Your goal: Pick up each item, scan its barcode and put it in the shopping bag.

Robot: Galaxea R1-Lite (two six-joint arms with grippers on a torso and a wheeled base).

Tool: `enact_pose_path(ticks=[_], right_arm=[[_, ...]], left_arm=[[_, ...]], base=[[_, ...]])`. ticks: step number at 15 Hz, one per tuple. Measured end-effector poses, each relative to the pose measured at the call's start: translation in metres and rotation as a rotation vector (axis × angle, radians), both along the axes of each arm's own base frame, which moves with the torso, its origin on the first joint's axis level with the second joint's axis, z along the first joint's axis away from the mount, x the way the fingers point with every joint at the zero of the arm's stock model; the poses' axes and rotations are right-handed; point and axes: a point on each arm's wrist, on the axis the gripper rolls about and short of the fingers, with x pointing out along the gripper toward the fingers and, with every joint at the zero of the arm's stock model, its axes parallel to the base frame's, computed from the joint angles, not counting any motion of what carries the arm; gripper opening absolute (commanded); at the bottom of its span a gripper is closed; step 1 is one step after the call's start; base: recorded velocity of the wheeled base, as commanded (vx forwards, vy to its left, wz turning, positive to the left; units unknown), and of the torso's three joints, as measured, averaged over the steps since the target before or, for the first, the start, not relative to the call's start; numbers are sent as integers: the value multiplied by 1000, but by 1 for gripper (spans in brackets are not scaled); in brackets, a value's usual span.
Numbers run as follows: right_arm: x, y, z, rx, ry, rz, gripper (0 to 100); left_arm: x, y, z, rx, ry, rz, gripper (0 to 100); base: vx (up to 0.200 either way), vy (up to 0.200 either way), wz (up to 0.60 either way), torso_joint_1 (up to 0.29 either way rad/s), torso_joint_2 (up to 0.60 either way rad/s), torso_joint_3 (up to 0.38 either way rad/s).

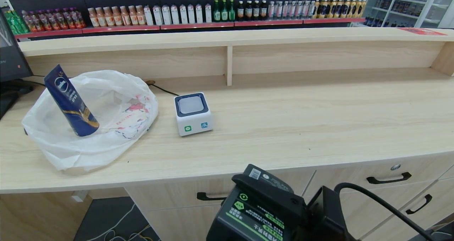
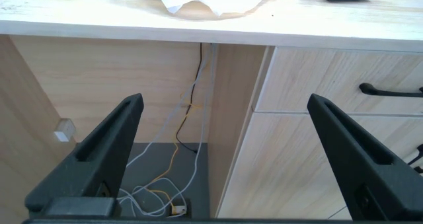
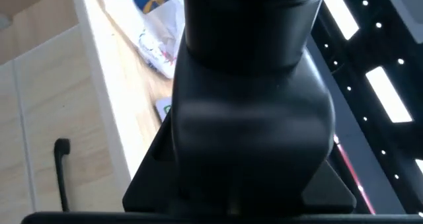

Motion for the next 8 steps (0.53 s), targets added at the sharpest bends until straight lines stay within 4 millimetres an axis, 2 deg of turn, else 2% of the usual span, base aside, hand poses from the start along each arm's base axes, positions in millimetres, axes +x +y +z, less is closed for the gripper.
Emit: enact_pose_path(ticks=[4,8], right_arm=[[0,-8,-1,-57,-82,-12,0],[11,-31,20,15,-131,-77,0]], left_arm=[[0,0,0,0,0,0,100],[0,0,0,0,0,0,100]], base=[[0,0,0,0,0,0],[0,0,0,0,0,0]])
